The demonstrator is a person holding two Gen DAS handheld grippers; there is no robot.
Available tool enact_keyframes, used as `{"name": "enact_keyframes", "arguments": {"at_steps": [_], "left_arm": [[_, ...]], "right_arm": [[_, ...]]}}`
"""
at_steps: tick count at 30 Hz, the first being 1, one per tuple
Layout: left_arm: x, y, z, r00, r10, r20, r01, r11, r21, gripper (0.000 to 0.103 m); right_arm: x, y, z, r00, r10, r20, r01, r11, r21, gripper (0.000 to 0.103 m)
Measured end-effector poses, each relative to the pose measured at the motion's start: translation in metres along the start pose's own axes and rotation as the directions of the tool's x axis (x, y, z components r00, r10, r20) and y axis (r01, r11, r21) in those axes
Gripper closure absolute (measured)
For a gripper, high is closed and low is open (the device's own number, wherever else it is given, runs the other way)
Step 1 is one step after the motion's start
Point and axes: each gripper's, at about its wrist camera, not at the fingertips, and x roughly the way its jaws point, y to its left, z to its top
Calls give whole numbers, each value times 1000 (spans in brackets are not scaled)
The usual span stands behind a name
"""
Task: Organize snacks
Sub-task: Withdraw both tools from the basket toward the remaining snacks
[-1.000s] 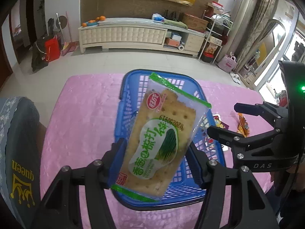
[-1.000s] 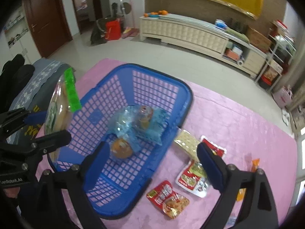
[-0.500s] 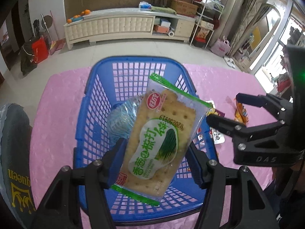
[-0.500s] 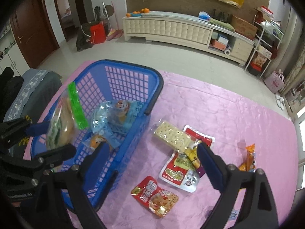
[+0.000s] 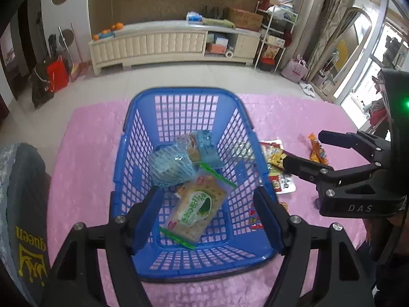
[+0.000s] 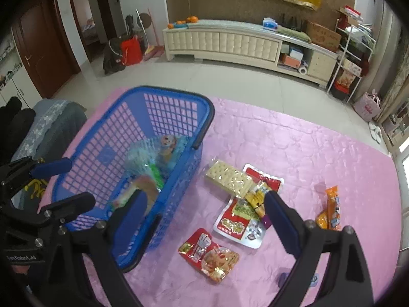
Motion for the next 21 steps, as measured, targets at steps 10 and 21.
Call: {"name": "enact_keyframes", "arguments": {"at_steps": [10, 21], "left_arm": [[-49, -39, -20, 995, -20, 93, 12, 996, 87, 24], [-57, -97, -28, 994, -57, 98, 44, 990, 137, 24]], "right_arm": [[-66, 0, -24, 995, 31, 90, -32, 999, 4, 8], [-105, -42, -61, 993, -10, 120, 4, 998, 55, 8]]}}
